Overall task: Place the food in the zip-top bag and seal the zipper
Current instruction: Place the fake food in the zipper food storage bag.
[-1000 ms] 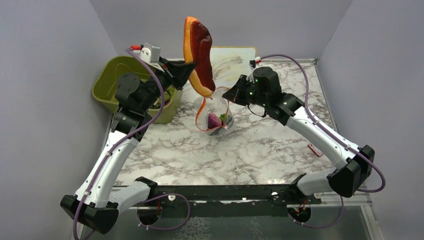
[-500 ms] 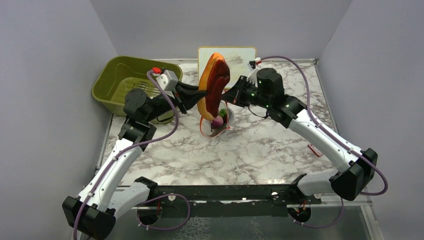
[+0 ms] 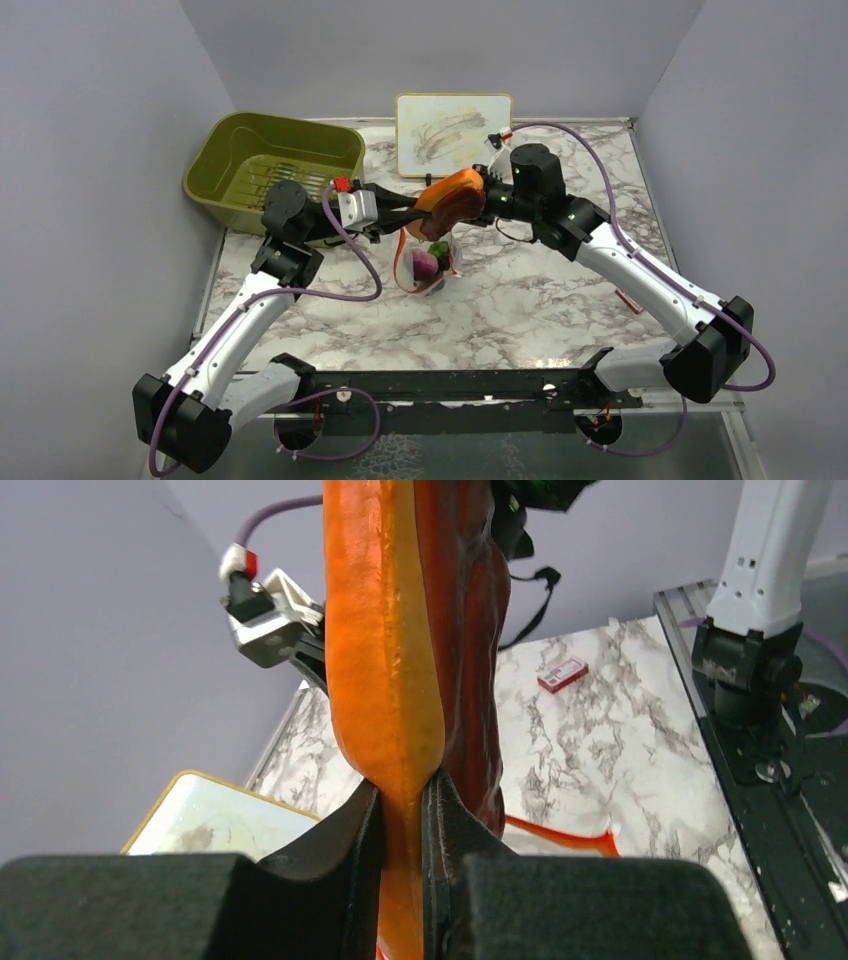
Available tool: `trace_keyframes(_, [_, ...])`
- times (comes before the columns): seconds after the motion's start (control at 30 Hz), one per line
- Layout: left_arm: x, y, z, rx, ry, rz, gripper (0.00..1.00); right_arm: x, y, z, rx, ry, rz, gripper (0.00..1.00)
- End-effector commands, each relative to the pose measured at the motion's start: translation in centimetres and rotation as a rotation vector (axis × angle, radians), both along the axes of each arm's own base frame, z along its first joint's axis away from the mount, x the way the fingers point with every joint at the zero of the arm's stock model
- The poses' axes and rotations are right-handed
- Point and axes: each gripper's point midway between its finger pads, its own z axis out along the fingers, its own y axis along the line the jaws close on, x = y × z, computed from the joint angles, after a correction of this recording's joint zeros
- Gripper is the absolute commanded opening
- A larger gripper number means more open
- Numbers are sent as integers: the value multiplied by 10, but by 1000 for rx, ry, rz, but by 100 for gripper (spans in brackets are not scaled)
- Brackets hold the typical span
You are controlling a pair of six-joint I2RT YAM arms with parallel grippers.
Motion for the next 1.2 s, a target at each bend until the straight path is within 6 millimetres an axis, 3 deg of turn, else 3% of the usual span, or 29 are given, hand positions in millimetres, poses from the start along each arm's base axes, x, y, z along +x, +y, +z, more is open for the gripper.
trace_keyframes(0.0, [-11,-5,-15,47,-190,-101,0,-18,4,40,96,-74,99,1])
trace_keyframes(0.2, [-19,-1,-46,111,-346,-127,0,-26,-2,42,76,-78,128,1])
trace_keyframes(0.4, [-4,5,-90,349,-364,-142,0,-28,-14,48,17,-108,139,1])
trace_keyframes(0.63, [-3,12,-107,423,-382,-124,0,-27,-21,59,-39,-150,162,1])
trace_keyframes(0.77, [3,11,-108,434,-391,-123,0,-36,-17,54,-28,-137,223,1])
trace_keyframes(0.8, [4,10,-104,427,-389,-120,5,-38,-16,51,-24,-126,233,1])
trace_keyframes(0.9, [10,6,-89,394,-347,-94,46,-37,-15,39,-18,-93,222,1])
trace_keyframes(0.93, [12,6,-83,382,-320,-72,53,-36,-16,37,-16,-85,208,1])
trace_keyframes(1.17, [8,20,-72,285,-156,96,61,-17,-19,29,0,-50,70,1])
